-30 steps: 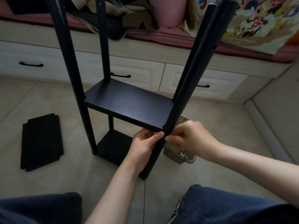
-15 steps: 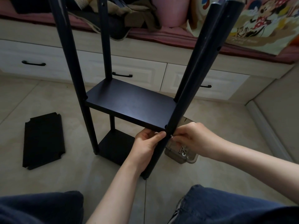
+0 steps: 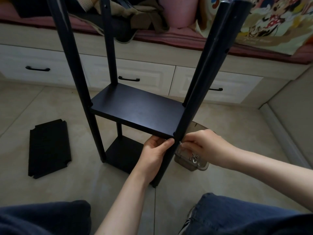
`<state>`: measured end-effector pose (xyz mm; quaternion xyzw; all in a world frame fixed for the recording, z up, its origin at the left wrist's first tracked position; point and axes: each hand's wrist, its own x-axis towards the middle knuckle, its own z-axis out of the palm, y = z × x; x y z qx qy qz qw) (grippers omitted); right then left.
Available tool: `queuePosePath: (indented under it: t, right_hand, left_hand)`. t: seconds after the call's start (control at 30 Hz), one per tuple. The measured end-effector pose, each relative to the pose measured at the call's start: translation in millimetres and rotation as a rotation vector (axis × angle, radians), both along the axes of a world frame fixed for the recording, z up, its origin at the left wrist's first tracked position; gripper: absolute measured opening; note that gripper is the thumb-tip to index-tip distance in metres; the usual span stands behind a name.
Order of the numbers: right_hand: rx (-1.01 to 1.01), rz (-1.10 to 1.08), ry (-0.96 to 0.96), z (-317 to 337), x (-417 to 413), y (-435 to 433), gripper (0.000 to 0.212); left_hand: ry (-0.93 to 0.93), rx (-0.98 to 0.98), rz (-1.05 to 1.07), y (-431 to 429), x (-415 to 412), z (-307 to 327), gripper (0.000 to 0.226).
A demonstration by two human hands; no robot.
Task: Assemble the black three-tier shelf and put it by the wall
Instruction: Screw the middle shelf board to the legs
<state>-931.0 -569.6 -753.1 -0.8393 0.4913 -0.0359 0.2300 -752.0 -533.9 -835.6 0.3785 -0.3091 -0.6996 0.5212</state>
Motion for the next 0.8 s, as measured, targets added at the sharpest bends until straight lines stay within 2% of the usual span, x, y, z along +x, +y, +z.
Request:
queuePosePath:
  t: [0.27, 0.43, 0.5, 0.57, 0.63, 0.8]
  right_hand:
    - [-0.029, -0.071, 0.034, 3.9, 5.0, -4.6, 0.026]
    - [0.053, -0.163, -0.196, -5.7, 7.5, -2.5, 0.078]
    - [0.126, -0.129, -0.244, -9.3, 9.3, -1.0, 0.085]
    - [0.169, -0.108, -0.262, -12.0, 9.3, -0.9, 0.081]
    - [0.166, -0.115, -0.287, -12.9, 10.3, -1.1, 0.069]
    - [0.261, -0.243, -0.519, -12.3, 13.8, -4.2, 0.063]
  left_hand:
    - [0.013, 0.013, 0.019, 1.1, 0.3, -2.4, 0.032]
    - [0.025, 0.004, 0.023, 1.2, 2.1, -4.7, 0.033]
    - [0.020, 0.007, 0.020, 1.6, 4.3, -6.9, 0.035]
    - [0.005, 0.012, 0.010, 2.9, 5.7, -7.8, 0.036]
    - [-0.024, 0.016, 0.013, 4.7, 6.8, -7.1, 0.034]
    - [-0.196, 0.019, 0.014, 8.6, 10.4, -7.0, 0.036]
